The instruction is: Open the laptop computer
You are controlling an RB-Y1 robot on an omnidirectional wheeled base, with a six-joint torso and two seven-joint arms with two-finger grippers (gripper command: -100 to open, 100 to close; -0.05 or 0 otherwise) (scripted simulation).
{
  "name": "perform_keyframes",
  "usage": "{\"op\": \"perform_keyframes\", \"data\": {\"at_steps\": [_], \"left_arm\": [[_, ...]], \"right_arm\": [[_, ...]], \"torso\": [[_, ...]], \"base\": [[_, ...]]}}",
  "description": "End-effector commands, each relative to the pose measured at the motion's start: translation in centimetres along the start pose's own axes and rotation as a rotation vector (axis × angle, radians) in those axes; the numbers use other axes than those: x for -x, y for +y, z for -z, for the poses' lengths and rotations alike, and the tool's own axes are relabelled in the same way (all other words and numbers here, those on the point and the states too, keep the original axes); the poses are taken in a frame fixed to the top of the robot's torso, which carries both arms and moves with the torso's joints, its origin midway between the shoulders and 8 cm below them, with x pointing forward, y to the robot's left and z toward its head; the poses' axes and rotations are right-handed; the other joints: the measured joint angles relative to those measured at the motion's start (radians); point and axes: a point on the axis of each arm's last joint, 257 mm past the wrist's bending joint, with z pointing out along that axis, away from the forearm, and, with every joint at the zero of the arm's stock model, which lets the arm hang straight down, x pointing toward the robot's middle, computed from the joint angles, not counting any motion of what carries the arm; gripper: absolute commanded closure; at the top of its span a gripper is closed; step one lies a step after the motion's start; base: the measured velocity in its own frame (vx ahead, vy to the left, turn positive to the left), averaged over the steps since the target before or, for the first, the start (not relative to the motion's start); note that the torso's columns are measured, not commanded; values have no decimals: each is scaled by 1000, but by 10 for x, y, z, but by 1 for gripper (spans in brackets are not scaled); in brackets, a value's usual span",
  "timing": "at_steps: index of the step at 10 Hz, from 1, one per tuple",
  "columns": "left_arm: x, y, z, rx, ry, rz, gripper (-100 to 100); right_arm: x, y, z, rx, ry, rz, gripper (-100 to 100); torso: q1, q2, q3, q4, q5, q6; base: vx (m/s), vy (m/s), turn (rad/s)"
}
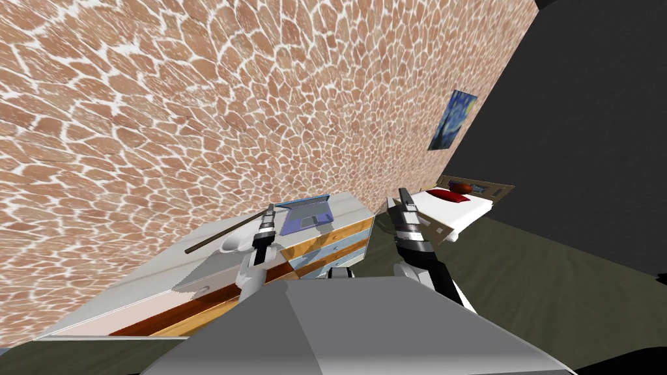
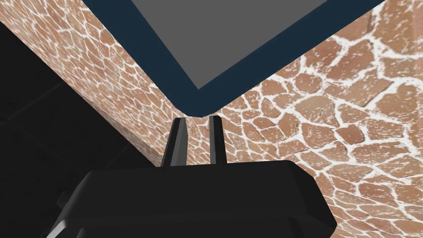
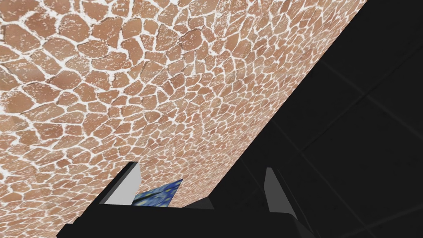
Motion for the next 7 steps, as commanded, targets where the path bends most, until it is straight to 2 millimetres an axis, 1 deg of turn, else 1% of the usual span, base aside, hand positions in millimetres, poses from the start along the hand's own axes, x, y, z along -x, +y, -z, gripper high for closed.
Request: {"op": "perform_keyframes", "data": {"at_steps": [1,5,7], "left_arm": [[1,-13,11,-48,-10,-4,100],[1,-13,11,-48,-10,-4,100],[1,-13,11,-48,-10,-4,100]], "right_arm": [[0,0,0,0,0,0,0],[0,0,0,0,0,0,0],[0,0,0,0,0,0,0]], "torso": [[1,1,0,1,-1,0],[2,0,0,1,0,-1],[3,1,0,1,0,0]], "base": [[9,-11,32],[2,-2,6],[-12,15,-44]]}}
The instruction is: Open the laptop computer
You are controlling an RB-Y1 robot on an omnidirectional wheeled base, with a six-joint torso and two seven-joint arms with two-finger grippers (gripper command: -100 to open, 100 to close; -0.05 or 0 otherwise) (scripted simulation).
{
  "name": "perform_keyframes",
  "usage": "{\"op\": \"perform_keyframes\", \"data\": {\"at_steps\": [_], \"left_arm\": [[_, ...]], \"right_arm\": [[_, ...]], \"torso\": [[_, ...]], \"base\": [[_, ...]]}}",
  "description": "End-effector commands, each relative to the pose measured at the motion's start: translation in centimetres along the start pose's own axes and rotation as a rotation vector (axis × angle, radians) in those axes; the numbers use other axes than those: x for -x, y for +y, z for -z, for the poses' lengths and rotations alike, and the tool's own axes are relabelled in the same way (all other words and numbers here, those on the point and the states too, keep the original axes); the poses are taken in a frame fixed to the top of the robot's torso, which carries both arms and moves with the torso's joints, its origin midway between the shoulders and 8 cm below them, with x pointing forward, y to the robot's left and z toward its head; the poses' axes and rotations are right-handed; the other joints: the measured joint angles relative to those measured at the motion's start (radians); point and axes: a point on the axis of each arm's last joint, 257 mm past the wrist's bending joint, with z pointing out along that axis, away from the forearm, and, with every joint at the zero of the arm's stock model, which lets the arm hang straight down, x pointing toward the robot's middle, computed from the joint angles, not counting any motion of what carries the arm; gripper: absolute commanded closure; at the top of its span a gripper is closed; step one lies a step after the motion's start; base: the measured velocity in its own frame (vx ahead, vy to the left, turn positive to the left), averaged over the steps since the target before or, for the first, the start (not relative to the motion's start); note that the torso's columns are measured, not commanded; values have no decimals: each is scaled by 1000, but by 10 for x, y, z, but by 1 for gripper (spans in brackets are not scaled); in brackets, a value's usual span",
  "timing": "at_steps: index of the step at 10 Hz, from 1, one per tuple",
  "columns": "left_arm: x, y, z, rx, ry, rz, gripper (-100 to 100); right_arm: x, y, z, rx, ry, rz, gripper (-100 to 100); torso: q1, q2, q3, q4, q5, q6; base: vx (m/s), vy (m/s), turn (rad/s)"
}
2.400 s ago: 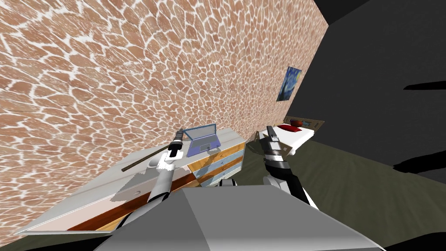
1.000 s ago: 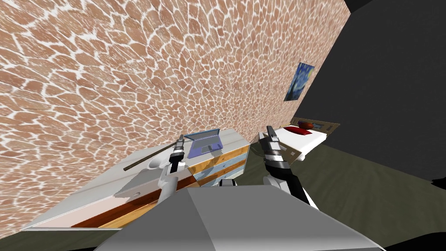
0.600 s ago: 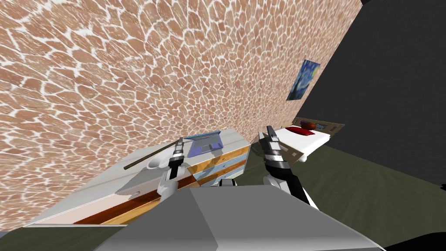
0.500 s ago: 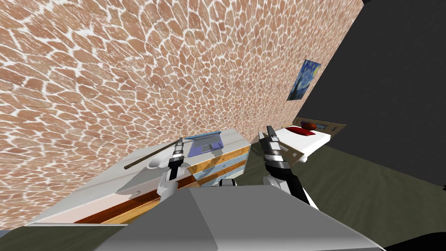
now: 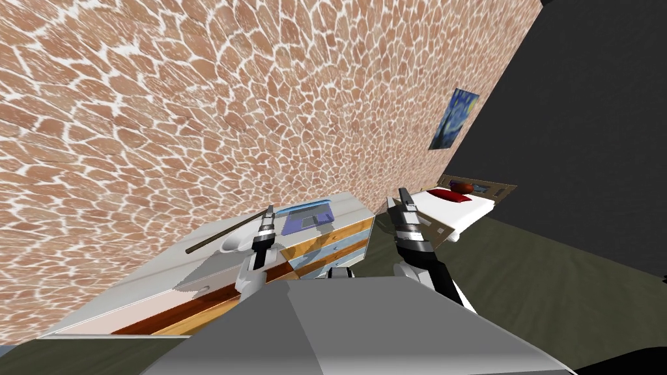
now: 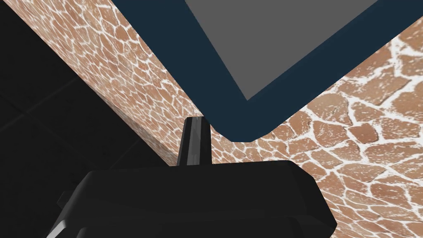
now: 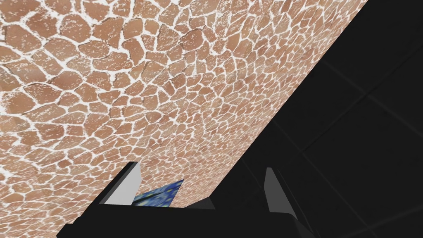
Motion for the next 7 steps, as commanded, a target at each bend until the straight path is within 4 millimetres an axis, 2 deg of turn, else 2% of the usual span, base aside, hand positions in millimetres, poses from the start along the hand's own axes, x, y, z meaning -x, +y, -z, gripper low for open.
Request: {"op": "perform_keyframes", "data": {"at_steps": [1,3,4,7], "left_arm": [[0,0,0,-1,0,0,100],[2,-6,11,-21,-16,-5,100],[4,-5,-5,-13,-10,-2,-100],[9,-8,-25,-13,-9,-1,-100]], "right_arm": [[0,0,0,0,0,0,0],[0,0,0,0,0,0,0],[0,0,0,0,0,0,0],[0,0,0,0,0,0,0]], "torso": [[-1,-1,0,0,-1,0],[-2,-1,-1,0,-1,-1],[-2,-1,0,0,0,-1],[-1,1,1,0,0,-1]], "base": [[6,-8,22],[7,-9,25],[-22,-18,10],[-45,-19,1]]}}
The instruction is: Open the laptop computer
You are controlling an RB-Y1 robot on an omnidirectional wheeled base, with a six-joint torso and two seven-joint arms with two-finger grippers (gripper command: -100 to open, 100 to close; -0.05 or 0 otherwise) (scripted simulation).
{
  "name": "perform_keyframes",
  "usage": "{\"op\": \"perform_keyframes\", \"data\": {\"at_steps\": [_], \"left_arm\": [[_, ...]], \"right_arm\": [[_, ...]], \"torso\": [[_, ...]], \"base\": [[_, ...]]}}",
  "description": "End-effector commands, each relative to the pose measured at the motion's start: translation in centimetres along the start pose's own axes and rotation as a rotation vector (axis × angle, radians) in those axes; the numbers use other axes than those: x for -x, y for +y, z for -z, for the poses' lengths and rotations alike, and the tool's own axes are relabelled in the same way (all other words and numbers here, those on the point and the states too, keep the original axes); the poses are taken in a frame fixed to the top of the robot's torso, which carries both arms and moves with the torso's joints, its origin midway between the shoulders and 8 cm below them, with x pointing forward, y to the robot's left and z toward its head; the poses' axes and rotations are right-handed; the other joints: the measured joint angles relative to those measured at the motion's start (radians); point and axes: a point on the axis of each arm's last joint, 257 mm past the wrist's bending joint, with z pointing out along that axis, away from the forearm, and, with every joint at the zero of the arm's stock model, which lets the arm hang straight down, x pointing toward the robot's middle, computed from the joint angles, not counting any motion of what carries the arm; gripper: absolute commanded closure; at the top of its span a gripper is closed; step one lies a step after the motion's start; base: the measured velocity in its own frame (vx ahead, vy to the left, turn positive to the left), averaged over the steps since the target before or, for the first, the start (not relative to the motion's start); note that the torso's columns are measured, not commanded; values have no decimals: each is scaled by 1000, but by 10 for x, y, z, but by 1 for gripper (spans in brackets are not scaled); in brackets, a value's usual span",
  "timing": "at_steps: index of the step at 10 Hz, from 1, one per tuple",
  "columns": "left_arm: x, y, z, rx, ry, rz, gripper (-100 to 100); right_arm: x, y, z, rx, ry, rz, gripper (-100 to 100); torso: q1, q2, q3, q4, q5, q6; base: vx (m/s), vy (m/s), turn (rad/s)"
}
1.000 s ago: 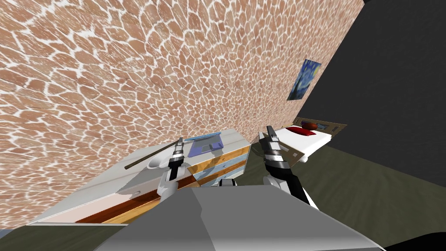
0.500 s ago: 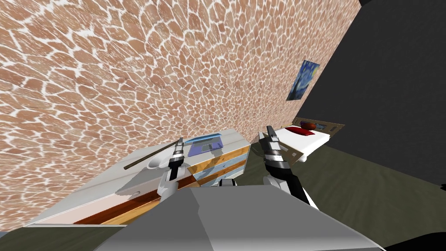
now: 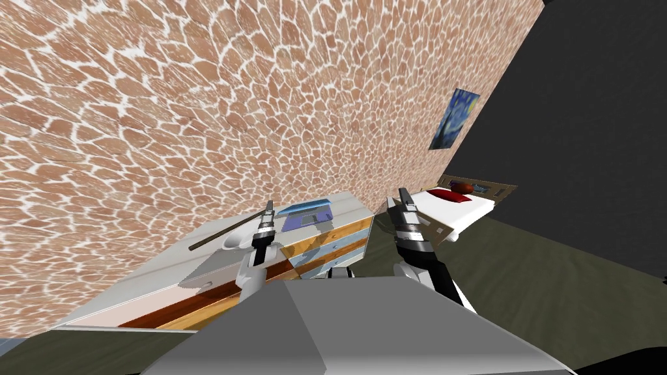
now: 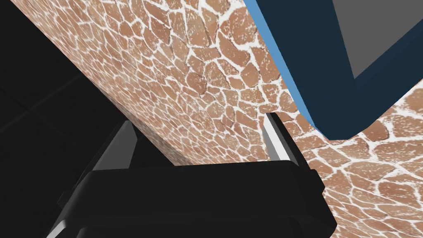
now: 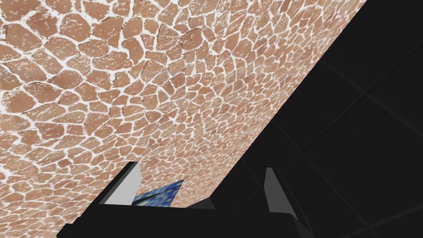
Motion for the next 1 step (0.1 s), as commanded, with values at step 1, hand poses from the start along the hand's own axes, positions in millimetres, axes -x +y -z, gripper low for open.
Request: {"op": "perform_keyframes", "data": {"at_steps": [1], "left_arm": [[6,-2,-17,1,1,1,-100]], "right_arm": [[0,0,0,0,0,0,0]], "torso": [[0,-1,-1,0,0,0]], "base": [[-39,-17,3]]}}
